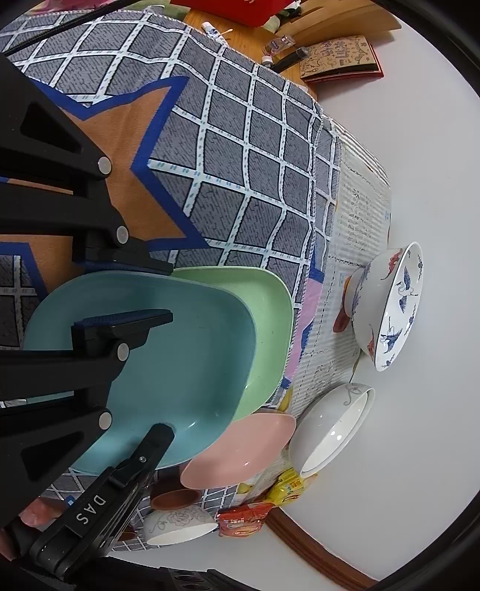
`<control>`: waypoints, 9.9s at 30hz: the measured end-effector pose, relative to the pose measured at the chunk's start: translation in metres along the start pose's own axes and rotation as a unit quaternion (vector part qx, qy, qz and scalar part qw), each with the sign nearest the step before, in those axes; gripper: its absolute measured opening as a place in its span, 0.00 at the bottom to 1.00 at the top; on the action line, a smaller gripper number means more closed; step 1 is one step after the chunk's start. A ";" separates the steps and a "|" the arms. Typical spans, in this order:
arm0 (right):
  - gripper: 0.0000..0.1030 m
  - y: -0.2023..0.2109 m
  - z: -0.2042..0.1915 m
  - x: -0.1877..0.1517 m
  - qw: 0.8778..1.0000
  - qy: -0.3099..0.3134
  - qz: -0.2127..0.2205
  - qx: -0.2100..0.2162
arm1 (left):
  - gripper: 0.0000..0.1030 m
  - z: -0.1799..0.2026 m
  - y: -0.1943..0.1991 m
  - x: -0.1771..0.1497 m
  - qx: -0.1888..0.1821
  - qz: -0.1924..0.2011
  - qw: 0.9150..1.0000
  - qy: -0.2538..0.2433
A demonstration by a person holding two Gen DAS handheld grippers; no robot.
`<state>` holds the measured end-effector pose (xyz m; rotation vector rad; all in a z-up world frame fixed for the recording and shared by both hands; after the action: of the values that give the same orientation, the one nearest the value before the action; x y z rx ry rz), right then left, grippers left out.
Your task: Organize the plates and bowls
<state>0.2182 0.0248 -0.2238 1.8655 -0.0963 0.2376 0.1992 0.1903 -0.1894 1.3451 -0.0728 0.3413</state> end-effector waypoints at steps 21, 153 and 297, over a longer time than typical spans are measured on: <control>0.09 -0.001 -0.015 0.040 0.999 0.038 0.022 -0.020 | 0.17 -0.003 0.002 0.032 -0.002 0.015 1.000 0.008; 0.62 0.097 0.129 0.066 0.994 -0.029 0.093 -0.054 | 0.41 0.167 0.001 0.086 0.071 0.031 0.986 -0.150; 0.11 0.117 0.123 0.017 0.987 -0.098 0.115 -0.044 | 0.10 0.178 0.036 0.038 0.003 0.013 0.985 -0.174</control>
<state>0.2267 -0.1264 -0.1464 1.7846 -0.4529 0.2041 0.2503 0.0329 -0.1056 1.3990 -0.3817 0.1249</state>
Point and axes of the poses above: each gripper's, at about its wrist camera, not at the fingertips, and y roughly against the way its jaws point, z to its right, x to its top, the point moved 4 cm from there along -y, roughly the way its jaws point, and after that the axes turned 15 degrees about -z, right-handed, at the moved point
